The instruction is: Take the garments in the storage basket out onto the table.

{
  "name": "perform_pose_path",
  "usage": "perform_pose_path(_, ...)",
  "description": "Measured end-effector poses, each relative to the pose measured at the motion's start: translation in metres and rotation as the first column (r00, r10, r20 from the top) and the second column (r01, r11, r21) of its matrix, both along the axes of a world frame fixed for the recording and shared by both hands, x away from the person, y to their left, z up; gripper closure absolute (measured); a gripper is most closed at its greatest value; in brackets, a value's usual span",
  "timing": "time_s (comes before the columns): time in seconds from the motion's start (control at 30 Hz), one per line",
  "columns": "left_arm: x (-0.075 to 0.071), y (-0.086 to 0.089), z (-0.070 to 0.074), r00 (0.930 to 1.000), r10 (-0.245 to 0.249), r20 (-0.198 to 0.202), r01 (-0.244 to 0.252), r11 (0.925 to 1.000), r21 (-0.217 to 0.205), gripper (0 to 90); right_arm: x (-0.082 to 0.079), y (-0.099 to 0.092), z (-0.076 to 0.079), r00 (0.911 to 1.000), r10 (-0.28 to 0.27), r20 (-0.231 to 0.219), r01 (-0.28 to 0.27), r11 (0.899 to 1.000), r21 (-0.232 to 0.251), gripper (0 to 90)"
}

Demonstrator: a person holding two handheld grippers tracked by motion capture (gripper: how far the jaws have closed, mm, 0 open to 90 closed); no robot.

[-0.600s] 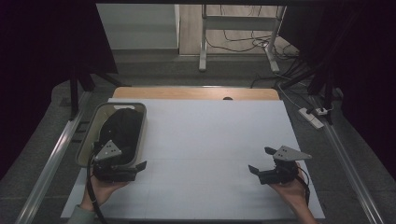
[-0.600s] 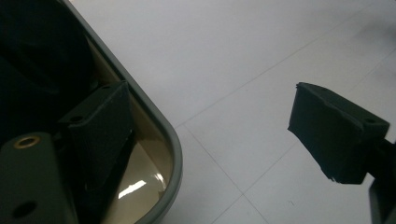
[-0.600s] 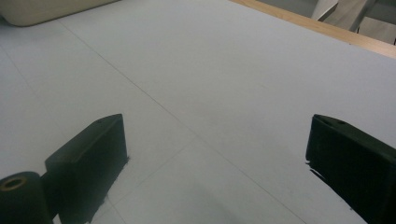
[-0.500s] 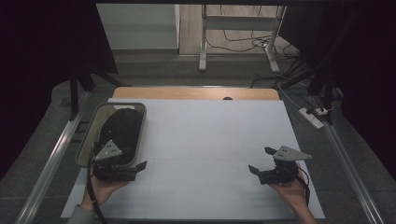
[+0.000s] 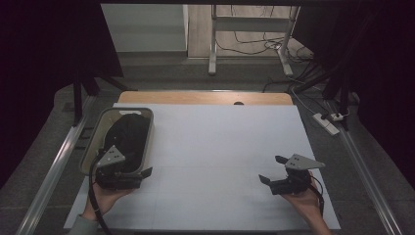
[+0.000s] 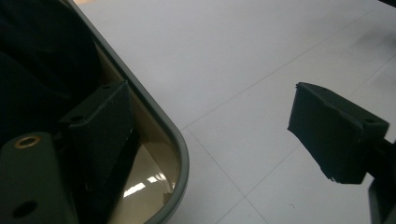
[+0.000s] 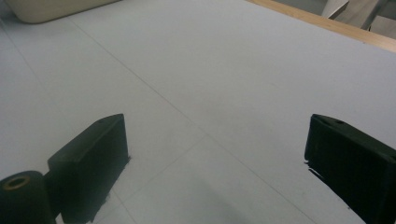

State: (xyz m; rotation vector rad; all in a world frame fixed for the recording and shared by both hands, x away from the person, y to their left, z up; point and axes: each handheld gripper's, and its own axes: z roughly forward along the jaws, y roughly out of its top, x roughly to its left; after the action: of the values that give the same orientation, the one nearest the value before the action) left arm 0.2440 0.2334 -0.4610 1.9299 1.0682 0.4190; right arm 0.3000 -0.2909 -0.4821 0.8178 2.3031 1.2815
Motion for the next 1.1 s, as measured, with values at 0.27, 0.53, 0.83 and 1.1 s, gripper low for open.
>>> perform_pose_path(0.27,0.000,0.000,0.005,0.9999,0.011,0.011,-0.011,0.9999,0.005,14.0,-0.001,0.001,0.000,0.9999,0.015,-0.001,-0.015,1.000,-0.007,5.7)
perform_pose_path(0.53,-0.001,0.003,0.010,0.9995,0.021,0.023,-0.021,0.9998,-0.003,13.9,-0.001,0.003,-0.001,0.9999,0.017,-0.002,-0.017,1.000,-0.021,5.8)
perform_pose_path(0.83,0.004,0.005,0.017,0.9993,0.024,0.029,-0.023,0.9997,-0.009,13.5,0.000,0.003,-0.002,0.9999,0.016,-0.004,-0.016,1.000,-0.027,5.8)
perform_pose_path(1.1,0.013,0.006,0.035,0.9983,0.015,0.057,-0.014,0.9997,-0.017,13.7,0.000,0.003,-0.002,0.9999,0.015,-0.008,-0.015,0.999,-0.032,5.8)
